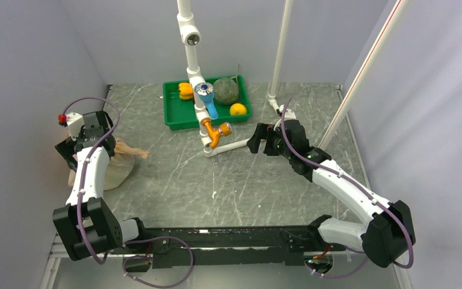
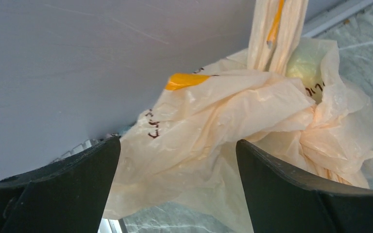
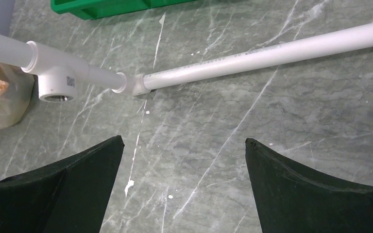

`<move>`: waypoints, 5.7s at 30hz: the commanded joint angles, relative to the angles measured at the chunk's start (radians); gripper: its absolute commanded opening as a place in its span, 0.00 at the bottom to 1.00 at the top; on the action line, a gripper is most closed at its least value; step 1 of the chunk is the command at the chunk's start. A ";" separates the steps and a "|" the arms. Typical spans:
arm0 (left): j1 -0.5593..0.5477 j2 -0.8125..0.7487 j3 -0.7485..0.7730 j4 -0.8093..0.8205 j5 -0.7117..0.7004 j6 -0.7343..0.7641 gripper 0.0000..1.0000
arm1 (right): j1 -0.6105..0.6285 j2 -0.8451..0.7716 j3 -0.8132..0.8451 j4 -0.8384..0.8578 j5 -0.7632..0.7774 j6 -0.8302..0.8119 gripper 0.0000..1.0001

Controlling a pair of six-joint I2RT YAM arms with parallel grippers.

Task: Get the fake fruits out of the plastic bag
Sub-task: Move the plastic bag to the center of the board, then untie the plastic bag at the center of the board.

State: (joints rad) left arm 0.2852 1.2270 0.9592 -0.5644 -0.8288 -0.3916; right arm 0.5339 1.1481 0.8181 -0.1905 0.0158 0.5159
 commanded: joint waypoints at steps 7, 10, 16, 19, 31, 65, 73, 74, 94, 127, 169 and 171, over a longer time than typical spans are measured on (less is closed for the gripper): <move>0.038 0.047 0.066 -0.016 0.213 -0.014 0.80 | 0.003 -0.012 0.042 0.015 -0.011 -0.008 1.00; 0.038 0.033 0.064 -0.009 0.265 0.010 0.67 | 0.002 -0.023 0.023 0.044 -0.011 -0.010 1.00; 0.038 0.003 0.053 0.002 0.305 0.012 0.46 | 0.002 -0.002 0.033 0.022 -0.011 -0.004 1.00; 0.033 -0.007 0.049 0.008 0.329 0.018 0.34 | 0.003 0.012 0.044 0.013 -0.043 0.004 1.00; -0.227 -0.048 0.083 -0.026 0.528 0.095 0.07 | 0.006 0.004 0.006 -0.089 -0.179 0.120 1.00; -1.046 -0.451 -0.347 0.196 1.112 -0.384 0.00 | 0.111 0.034 -0.209 0.353 -0.487 0.026 0.99; -1.143 -0.495 -0.361 0.084 0.978 -0.437 0.00 | 0.139 0.135 -0.214 0.517 -0.541 0.086 0.76; -1.142 -0.527 -0.371 0.063 0.953 -0.448 0.00 | 0.142 0.159 -0.202 0.528 -0.550 0.093 0.75; -1.142 -0.765 -0.559 0.007 0.944 -0.563 0.00 | 0.294 0.317 -0.107 0.667 -0.429 0.087 0.57; -1.151 -0.831 -0.553 -0.141 0.856 -0.638 0.28 | 0.364 0.258 -0.155 0.704 -0.296 0.106 0.00; -1.151 -0.292 -0.103 -0.126 0.650 -0.346 0.69 | 0.364 0.086 -0.217 0.675 -0.341 0.080 0.00; -1.151 -0.305 -0.118 -0.118 0.651 -0.350 0.58 | 0.364 0.079 -0.218 0.667 -0.341 0.075 0.00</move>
State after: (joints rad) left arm -0.8619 0.9447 0.8680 -0.7372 -0.1940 -0.7303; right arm 0.8963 1.2621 0.5823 0.4534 -0.3229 0.6163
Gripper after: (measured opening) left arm 0.667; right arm 0.007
